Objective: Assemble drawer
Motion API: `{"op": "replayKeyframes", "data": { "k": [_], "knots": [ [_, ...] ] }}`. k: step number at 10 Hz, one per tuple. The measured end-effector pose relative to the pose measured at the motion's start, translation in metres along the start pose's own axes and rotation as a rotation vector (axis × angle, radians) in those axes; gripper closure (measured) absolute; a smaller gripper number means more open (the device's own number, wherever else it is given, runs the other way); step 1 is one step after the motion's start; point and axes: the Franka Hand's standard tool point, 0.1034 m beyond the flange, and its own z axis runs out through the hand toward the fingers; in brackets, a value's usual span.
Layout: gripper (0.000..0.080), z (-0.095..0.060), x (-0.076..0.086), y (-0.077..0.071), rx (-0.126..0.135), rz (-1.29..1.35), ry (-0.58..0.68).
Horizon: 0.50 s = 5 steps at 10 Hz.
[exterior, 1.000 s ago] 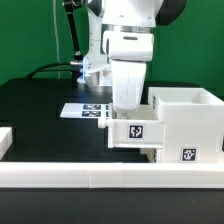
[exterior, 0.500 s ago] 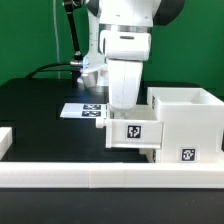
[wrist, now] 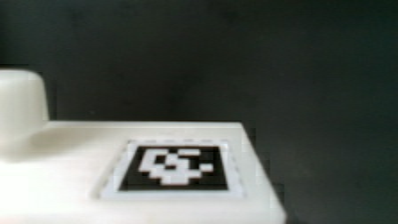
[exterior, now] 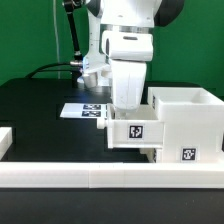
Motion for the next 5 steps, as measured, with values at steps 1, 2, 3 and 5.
{"op": "replayKeyframes", "data": {
  "k": [1,2,3,5],
  "knots": [
    [0.0757,0.0001,0.0005,0.0003,-0.002,-0.003,-0.002],
    [0.0757,0.0001,-0.0039,0.0007,-0.002,0.027,0.007],
    [0.0757,0.0006,-0.0041,0.0001,-0.001,0.024,0.006],
    [0.0757,0.0009,-0.0033,-0.0003,-0.001,0.022,0.007]
  ]
}}
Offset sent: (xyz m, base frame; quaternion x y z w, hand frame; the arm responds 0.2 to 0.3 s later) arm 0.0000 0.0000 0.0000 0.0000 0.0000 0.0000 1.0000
